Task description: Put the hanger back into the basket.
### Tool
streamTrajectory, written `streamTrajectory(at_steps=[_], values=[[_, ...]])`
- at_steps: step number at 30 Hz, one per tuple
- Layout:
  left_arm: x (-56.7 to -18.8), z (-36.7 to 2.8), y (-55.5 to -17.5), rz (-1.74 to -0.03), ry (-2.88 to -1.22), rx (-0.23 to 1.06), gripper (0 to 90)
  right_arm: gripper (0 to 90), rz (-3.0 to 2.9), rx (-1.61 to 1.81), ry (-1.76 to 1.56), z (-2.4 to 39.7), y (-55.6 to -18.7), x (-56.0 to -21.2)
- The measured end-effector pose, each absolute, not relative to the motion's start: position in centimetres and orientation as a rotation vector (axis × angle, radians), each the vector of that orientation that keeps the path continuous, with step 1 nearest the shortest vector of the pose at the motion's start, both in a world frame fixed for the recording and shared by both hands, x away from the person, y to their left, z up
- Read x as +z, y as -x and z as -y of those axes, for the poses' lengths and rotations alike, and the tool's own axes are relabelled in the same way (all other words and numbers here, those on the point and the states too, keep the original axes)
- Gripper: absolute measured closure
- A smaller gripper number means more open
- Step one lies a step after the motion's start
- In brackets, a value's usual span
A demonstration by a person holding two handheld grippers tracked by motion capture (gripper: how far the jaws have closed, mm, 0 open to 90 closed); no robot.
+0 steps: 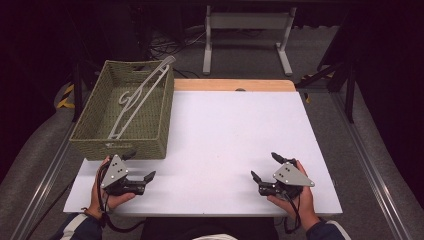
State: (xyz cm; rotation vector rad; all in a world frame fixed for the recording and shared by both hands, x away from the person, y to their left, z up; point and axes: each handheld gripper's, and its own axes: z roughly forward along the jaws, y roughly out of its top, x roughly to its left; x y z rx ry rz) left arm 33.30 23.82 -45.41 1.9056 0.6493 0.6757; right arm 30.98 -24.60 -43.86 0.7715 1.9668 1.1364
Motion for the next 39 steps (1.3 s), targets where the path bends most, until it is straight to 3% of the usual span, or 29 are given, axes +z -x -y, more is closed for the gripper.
streamTrajectory(at_steps=[39], values=[[-44.9, -23.85, -33.13, -0.666, -1.878, 0.681, 6.0, 13.4, -1.939, 1.145, -0.773, 25.18, -30.53, -43.64]])
